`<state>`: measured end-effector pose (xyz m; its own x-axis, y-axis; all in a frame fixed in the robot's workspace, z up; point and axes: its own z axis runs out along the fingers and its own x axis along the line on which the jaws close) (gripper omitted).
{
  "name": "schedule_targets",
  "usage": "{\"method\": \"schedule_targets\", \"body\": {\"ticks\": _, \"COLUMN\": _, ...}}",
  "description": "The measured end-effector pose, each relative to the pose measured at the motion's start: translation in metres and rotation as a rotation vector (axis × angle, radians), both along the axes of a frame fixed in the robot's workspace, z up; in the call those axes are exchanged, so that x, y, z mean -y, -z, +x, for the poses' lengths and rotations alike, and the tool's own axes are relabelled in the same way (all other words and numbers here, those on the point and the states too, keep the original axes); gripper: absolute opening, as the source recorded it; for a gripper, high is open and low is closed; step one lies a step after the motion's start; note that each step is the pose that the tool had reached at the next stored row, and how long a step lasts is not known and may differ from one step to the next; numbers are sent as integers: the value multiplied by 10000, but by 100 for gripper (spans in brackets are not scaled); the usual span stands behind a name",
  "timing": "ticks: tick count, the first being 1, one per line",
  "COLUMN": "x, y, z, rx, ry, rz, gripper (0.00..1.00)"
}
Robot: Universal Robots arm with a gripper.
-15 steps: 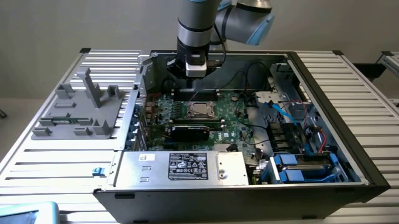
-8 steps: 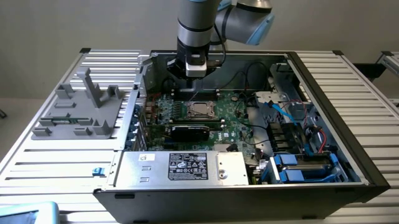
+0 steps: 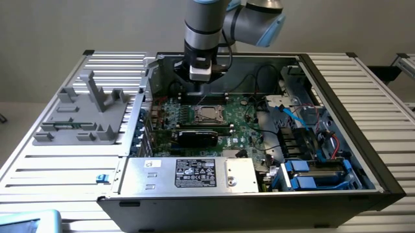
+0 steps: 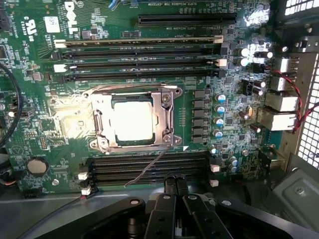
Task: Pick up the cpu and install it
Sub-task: 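Install the first cpu locking lever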
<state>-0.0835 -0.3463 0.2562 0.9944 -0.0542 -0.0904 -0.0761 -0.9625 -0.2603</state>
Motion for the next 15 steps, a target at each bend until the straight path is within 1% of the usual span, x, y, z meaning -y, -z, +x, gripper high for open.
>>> {"method": "schedule_targets", "body": {"ticks": 1, "x": 0, "y": 3, "z": 0, "rx": -132, "ry": 78, "rz": -3, "gripper": 12}}
{"method": "schedule_targets", "body": {"ticks": 2, "x": 0, "y": 6, "z": 0, "rx": -243, "ry": 157, "rz": -4, "gripper": 12}}
{"method": "schedule_targets", "body": {"ticks": 3, "x": 0, "y": 9, "z": 0, "rx": -327, "ry": 251, "rz": -5, "gripper": 12}}
{"method": "schedule_targets", "body": {"ticks": 4, "x": 0, "y": 13, "z": 0, "rx": -398, "ry": 346, "rz": -5, "gripper": 12}}
{"method": "schedule_targets", "body": {"ticks": 5, "x": 0, "y": 17, "z": 0, "rx": -449, "ry": 452, "rz": -7, "gripper": 12}}
{"method": "schedule_targets", "body": {"ticks": 6, "x": 0, "y": 21, "z": -1, "rx": -474, "ry": 574, "rz": -9, "gripper": 12}}
{"method": "schedule_targets", "body": {"ticks": 9, "x": 0, "y": 33, "z": 0, "rx": -475, "ry": 927, "rz": -17, "gripper": 12}}
{"method": "schedule_targets", "body": {"ticks": 12, "x": 0, "y": 46, "z": 0, "rx": -471, "ry": 1174, "rz": -85, "gripper": 12}}
{"method": "schedule_targets", "body": {"ticks": 13, "x": 0, "y": 48, "z": 0, "rx": -471, "ry": 1229, "rz": -94, "gripper": 12}}
{"method": "schedule_targets", "body": {"ticks": 15, "x": 1, "y": 48, "z": 0, "rx": -471, "ry": 1245, "rz": -94, "gripper": 12}}
